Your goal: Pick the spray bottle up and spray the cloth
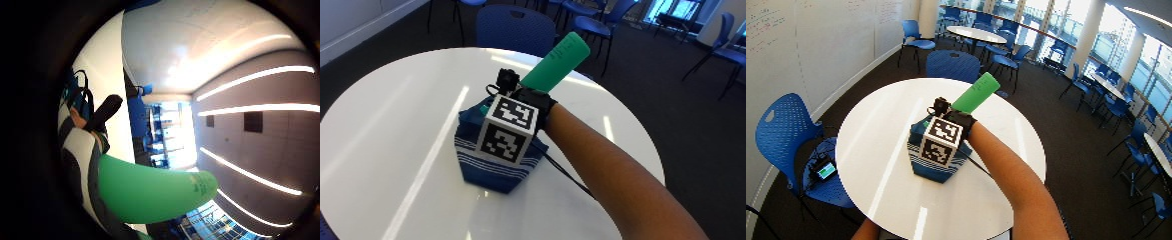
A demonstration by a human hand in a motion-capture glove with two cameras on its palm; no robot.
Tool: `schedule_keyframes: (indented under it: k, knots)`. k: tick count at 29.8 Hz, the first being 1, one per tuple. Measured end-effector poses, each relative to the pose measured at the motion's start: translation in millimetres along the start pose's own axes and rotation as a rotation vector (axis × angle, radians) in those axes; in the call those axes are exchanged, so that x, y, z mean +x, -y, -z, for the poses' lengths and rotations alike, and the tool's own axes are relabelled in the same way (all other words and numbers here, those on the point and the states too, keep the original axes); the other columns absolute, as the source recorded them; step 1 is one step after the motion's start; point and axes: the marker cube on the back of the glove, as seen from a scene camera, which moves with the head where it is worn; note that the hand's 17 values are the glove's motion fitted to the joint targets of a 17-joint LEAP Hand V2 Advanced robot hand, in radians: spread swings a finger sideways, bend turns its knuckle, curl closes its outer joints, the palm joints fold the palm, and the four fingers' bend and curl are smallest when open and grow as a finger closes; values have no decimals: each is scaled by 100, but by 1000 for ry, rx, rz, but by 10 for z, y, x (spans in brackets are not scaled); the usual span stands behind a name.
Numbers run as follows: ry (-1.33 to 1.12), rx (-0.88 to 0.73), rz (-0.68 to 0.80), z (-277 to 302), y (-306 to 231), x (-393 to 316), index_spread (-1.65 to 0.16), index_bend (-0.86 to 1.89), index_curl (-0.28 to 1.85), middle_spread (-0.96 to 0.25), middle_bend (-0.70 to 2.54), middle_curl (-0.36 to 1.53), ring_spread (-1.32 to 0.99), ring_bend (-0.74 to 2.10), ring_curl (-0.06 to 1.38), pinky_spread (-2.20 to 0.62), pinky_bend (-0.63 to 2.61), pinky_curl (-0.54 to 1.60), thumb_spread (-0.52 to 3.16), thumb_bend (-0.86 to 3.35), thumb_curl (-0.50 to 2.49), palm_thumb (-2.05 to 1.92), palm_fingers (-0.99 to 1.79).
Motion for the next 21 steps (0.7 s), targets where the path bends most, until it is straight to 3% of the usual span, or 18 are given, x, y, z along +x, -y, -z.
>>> schedule_keyframes:
  k: [12,21]
  knots:
    - [6,4,-19,18,7,-8,-31,24,54,-20,46,49,-21,56,44,-23,43,38,35,-4,77,91,134]
    - [103,40,-127,134,146,66,-31,24,54,-19,46,49,-21,56,44,-23,43,38,35,-4,77,91,134]
